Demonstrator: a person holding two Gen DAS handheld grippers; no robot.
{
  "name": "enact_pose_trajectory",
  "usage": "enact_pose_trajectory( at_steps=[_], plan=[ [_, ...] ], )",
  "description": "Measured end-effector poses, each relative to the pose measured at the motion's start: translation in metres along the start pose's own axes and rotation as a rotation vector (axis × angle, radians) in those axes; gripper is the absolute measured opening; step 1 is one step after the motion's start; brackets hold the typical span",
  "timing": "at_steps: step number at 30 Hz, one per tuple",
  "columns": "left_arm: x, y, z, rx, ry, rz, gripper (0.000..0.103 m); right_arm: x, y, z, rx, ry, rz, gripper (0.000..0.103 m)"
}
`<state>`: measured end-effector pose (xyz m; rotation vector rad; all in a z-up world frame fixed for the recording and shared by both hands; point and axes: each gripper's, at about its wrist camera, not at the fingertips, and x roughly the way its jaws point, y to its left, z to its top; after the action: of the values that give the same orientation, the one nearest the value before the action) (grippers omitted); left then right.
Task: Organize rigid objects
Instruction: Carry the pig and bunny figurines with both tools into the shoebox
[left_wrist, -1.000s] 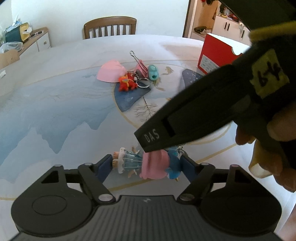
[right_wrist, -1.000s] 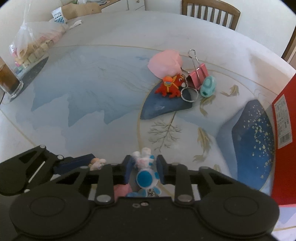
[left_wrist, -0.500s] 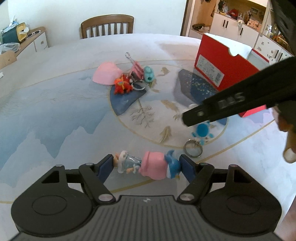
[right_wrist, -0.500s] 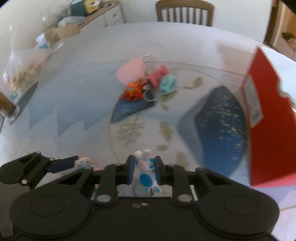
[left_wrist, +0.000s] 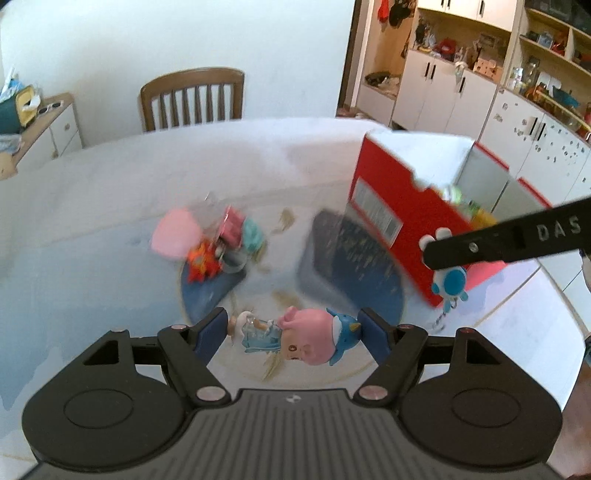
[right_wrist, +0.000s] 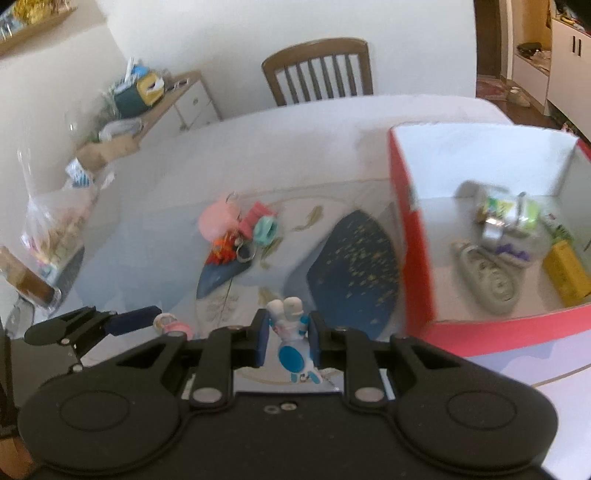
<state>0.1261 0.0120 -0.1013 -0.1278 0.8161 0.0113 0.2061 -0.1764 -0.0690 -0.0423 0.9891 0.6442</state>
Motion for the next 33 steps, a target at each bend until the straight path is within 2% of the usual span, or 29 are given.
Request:
enact_pose_trajectory(
  at_steps=[9, 17, 27, 33],
  plan=[
    [0.000, -0.048, 0.053, 0.034, -0.045, -0.016, 0.077, -0.043, -0.052, 0.028, 0.010, -0.051, -0.005, 0.021],
    [0.018, -0.091, 0.092, 0.022, -0.051, -0.043, 0.077, -0.068, -0.103, 0.051, 0.005, -0.099, -0.011, 0.021],
    [0.050, -0.148, 0.131, 0.066, -0.060, -0.041, 0.077, -0.075, -0.165, 0.080, -0.007, -0.113, -0.029, 0.021],
    [0.078, -0.174, 0.145, 0.084, -0.017, -0.031, 0.077, -0.067, -0.198, 0.089, 0.011, -0.103, -0.036, 0.021]
  ],
)
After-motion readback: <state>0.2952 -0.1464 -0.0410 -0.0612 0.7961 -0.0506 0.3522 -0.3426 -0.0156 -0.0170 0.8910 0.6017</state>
